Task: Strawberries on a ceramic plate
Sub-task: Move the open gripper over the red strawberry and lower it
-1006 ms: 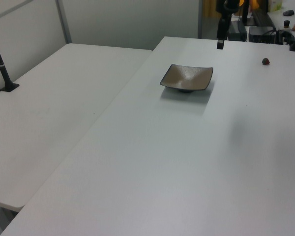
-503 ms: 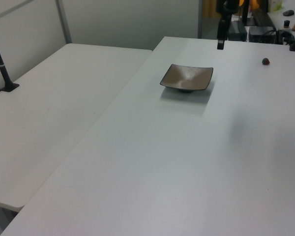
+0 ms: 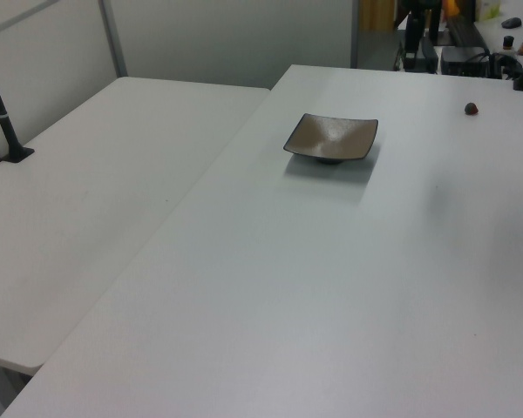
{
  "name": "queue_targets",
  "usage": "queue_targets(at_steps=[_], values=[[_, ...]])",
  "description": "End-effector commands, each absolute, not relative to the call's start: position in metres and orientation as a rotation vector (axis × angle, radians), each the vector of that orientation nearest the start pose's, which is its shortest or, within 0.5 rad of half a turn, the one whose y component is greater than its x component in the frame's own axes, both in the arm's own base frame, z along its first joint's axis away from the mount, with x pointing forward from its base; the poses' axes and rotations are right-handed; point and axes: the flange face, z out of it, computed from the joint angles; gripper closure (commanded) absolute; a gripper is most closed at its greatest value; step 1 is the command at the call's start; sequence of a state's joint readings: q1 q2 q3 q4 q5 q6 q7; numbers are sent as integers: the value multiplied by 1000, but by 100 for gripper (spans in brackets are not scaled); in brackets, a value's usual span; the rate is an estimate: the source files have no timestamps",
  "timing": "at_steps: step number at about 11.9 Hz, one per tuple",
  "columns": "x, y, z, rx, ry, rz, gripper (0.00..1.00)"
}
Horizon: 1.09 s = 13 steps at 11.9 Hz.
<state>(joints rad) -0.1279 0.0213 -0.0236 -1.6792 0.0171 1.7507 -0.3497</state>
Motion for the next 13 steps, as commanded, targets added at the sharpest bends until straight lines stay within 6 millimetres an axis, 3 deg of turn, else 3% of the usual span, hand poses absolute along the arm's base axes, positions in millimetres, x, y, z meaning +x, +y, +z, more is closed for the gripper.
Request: queue_targets(at_steps=[1, 3, 4, 8, 13], values=[[555, -152, 578, -3128, -328, -96, 0], [546, -211, 567, -3146, -278, -115, 0], [541, -248, 552, -3153, -225, -114, 0], [527, -330, 507, -3187, -155, -102, 0], [514, -386, 440, -3212, -183, -47, 0]])
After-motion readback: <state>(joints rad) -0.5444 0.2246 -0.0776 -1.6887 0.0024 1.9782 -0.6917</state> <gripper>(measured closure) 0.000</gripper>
